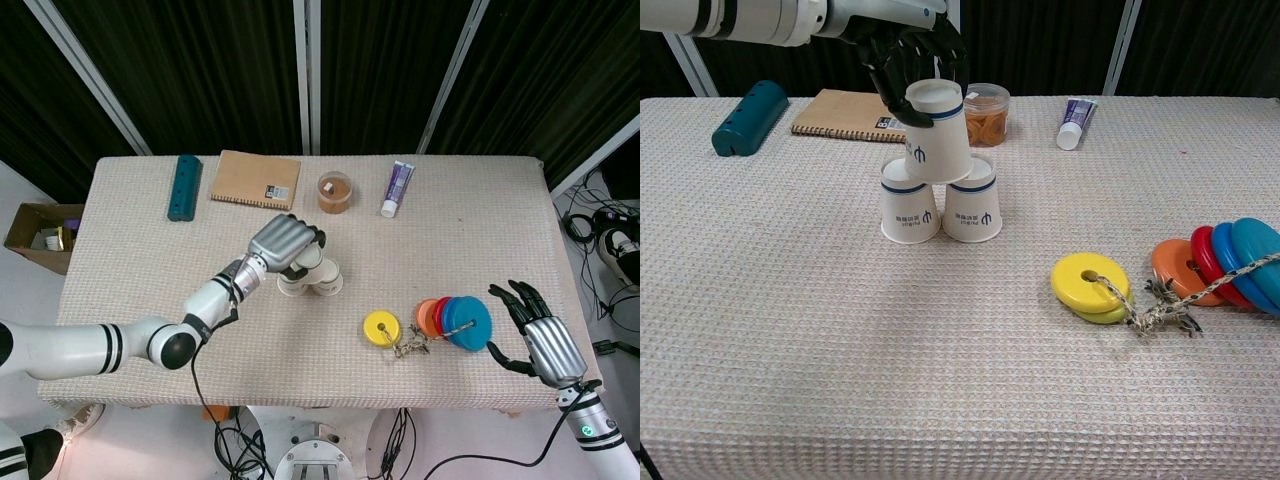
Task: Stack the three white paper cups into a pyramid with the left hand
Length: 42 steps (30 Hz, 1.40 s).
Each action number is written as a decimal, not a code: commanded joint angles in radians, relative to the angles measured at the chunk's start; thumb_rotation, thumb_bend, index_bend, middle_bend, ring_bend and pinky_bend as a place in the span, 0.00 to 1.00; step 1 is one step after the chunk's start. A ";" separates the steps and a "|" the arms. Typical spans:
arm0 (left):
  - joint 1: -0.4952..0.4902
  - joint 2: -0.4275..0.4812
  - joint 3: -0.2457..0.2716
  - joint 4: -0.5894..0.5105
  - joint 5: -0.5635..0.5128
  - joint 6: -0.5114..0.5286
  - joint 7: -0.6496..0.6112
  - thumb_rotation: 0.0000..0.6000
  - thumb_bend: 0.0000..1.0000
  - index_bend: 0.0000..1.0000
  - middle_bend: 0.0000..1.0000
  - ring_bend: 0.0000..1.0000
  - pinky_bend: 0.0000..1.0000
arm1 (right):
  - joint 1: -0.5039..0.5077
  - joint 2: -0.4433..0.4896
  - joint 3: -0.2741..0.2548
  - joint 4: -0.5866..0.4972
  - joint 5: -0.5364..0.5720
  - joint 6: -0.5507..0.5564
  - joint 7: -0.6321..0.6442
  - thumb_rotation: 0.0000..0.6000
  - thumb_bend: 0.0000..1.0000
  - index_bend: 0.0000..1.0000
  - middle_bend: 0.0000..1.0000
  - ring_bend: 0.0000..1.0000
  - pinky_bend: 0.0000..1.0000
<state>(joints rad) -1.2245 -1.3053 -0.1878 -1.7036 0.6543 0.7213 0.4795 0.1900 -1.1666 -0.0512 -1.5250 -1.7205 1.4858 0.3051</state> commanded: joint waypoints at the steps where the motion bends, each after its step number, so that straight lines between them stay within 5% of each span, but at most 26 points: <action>1: -0.009 0.002 0.004 -0.002 -0.011 0.006 -0.007 1.00 0.28 0.41 0.36 0.35 0.30 | 0.000 -0.001 0.000 0.000 0.001 -0.002 -0.001 1.00 0.29 0.06 0.19 0.00 0.07; 13: -0.031 0.014 0.028 -0.011 -0.026 0.005 -0.027 1.00 0.26 0.39 0.34 0.35 0.30 | -0.002 -0.001 0.003 0.000 0.005 -0.003 -0.002 1.00 0.29 0.06 0.19 0.00 0.07; 32: -0.043 0.019 0.047 -0.051 -0.051 0.086 -0.019 1.00 0.07 0.22 0.20 0.24 0.27 | -0.007 -0.002 0.005 0.014 0.004 0.008 0.018 1.00 0.29 0.06 0.19 0.00 0.07; 38: 0.083 0.076 0.003 -0.129 0.075 0.235 -0.158 1.00 0.03 0.16 0.12 0.18 0.25 | -0.002 0.024 -0.008 0.013 -0.009 0.003 0.080 1.00 0.29 0.06 0.19 0.00 0.07; 42: 0.215 0.129 0.028 -0.138 0.188 0.381 -0.229 1.00 0.03 0.16 0.12 0.17 0.24 | -0.017 0.050 -0.009 0.038 0.005 0.021 0.110 1.00 0.29 0.06 0.19 0.00 0.06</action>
<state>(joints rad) -1.1017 -1.2221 -0.1684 -1.8207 0.7599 1.0033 0.3104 0.1796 -1.1268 -0.0584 -1.4959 -1.7216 1.4998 0.4075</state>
